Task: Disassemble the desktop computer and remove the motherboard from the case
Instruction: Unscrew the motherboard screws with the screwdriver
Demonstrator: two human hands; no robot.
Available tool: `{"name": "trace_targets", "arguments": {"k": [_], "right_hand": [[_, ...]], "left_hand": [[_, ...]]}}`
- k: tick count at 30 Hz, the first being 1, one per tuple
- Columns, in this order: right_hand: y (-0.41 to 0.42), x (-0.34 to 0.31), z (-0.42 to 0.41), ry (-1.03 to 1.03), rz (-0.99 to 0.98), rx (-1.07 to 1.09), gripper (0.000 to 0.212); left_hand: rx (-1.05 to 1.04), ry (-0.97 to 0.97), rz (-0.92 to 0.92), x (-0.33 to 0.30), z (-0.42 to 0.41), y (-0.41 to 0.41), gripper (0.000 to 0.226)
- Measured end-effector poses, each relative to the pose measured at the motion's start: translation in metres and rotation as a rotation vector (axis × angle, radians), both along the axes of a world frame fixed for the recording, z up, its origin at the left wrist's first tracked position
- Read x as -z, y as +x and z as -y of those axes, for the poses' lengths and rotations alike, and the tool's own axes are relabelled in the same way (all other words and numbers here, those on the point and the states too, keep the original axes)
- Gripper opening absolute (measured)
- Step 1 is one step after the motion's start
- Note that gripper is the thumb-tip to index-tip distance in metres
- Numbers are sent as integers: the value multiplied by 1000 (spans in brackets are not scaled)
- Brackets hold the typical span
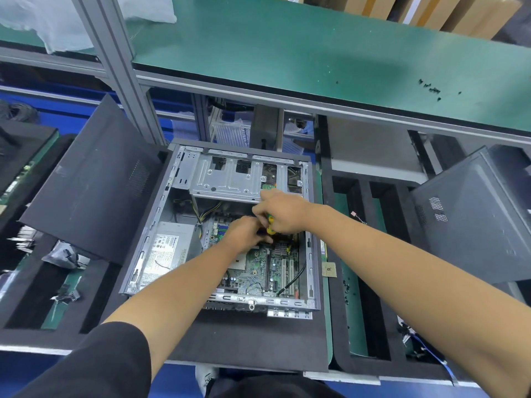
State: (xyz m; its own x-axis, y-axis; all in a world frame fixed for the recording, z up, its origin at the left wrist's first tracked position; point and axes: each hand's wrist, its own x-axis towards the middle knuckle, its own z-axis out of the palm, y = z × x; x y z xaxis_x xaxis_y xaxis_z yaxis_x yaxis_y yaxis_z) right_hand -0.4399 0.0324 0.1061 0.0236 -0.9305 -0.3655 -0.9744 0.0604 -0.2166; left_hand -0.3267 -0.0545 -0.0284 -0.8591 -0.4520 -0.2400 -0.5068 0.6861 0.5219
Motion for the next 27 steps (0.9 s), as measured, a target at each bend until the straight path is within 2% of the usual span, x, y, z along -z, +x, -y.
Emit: {"name": "trace_targets", "arguments": {"k": [3,7,10,12,15,18,25,27], "right_hand": [[1,0,1,5,-9,-8,22],[-2,6,2,-84,-77,-52,24],[-5,8,0,-114,-97,-38,18],[-6,8,-2,-117,-156,-14,23],[-4,7,-2,-126,-269,-31,32],[-1,6,-2,-134,-344,-44,28],[-3,2,0,-23,-133,37,6],[-3,2,1,-19,-67,47,10]], "left_hand": [[-17,49,23,0,1,0,27],[10,-28,9,-4,-1,-1,25],[-35,-53,-15,-3,-3,-2,40],[-49,-74,-12,-3,-5,-2,49],[-70,-80,-14,-2,-6,-3,54],[-58,-69,-35,-3,-10,-4,56],[-45,102,-77,-4,-1,1,40],[-23,87,-63,-4,1,3,35]]}}
